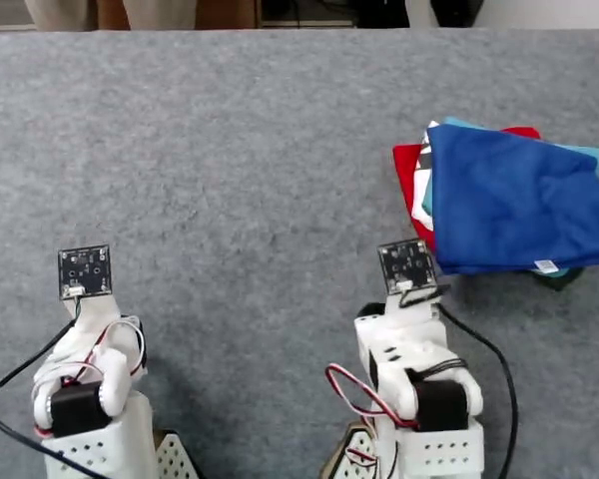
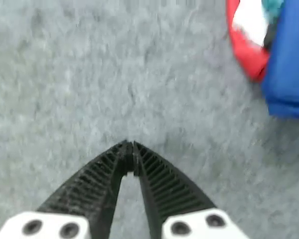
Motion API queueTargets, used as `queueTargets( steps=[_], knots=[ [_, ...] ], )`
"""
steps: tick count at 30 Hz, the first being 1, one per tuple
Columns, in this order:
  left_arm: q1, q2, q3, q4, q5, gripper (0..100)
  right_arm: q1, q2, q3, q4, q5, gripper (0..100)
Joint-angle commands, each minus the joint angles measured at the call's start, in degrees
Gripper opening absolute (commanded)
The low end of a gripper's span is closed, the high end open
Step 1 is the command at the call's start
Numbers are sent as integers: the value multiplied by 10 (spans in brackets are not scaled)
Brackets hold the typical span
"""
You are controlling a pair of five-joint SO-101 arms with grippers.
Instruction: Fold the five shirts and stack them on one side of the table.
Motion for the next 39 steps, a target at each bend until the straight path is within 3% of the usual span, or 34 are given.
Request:
queueTargets(
  steps=[1,39],
  knots=[
    [0,-3,70,-30,6,20,-5,-51,15,-12,-7,2],
    [2,-1,89,-40,7,20,-4,-51,71,-23,-6,2]
  ],
)
